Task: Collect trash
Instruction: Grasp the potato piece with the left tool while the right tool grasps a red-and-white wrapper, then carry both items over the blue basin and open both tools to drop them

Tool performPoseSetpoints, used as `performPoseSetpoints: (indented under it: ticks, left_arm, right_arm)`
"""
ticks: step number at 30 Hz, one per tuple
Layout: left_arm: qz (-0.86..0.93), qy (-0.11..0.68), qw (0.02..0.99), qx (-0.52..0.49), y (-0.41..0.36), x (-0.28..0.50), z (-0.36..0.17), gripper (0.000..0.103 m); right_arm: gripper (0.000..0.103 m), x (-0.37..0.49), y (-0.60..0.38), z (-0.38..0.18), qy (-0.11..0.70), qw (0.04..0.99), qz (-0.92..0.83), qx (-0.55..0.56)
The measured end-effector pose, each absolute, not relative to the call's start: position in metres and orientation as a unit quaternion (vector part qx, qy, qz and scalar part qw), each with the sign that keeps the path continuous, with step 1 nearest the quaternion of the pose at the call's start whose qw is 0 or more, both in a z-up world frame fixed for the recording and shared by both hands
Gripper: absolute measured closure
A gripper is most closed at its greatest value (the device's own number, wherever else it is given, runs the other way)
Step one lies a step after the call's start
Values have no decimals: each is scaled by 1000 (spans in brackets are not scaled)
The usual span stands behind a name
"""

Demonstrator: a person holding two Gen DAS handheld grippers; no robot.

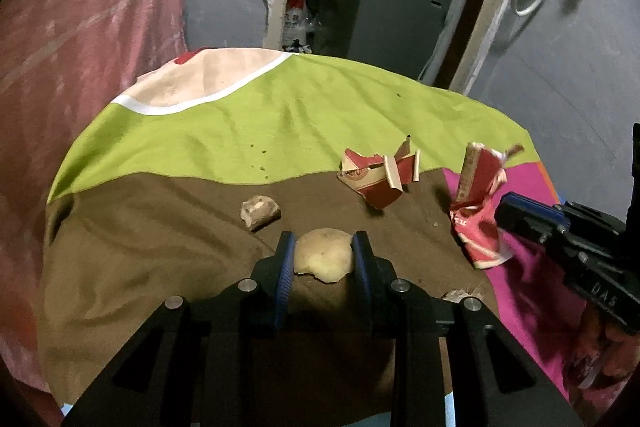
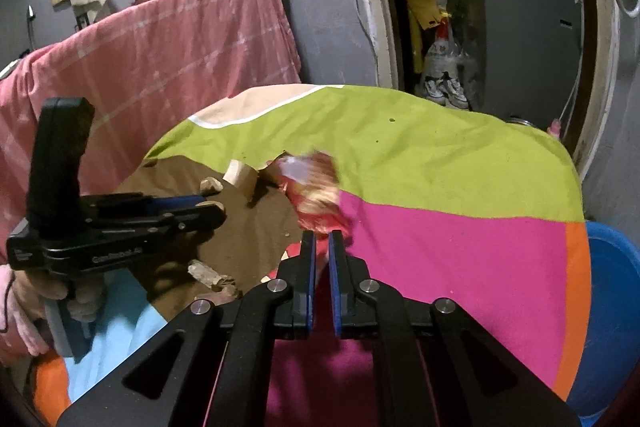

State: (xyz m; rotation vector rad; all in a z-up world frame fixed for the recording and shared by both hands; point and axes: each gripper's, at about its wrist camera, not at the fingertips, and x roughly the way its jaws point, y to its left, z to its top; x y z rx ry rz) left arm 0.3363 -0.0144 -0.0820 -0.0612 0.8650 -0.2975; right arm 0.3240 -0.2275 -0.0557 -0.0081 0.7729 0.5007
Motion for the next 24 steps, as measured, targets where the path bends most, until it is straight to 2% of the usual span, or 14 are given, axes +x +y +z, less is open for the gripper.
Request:
performPoseSetpoints:
  ticks: [1,2,3,11,13,15,16,24]
  left_arm:
    - [-143,417,897,-31,-14,335,-81,79]
    - [-142,417,897,-33,-14,334,-81,79]
    - [-141,416,897,-33,-13,334,-81,79]
    - [-139,413,899,-43,-10,330,-78,79]
    - [-138,411,900,-48,-9,329,-78,79]
    - [-139,410,900,-52,-9,328,-77,79]
    - [-139,410,900,-53,-9,327,-77,79]
    - [-150,371,914,-69,-18,308,-57,79]
  right_arm:
    - [77,325,-226,-55,372,897,239,-7]
    - [59,325,-224,-55,371,897,240,-5]
    - [52,325,-224,-54,368,898,242,-2]
    - [52,348,-210,-61,397,887,237,-22]
    - [58,353,-207,-66,408,882,237,-21]
    - [76,354,-206,-70,413,879,236,-22]
    - [79,353,-206,-70,413,880,234,-23]
    - [80,330,-230,-49,362,899,246,17]
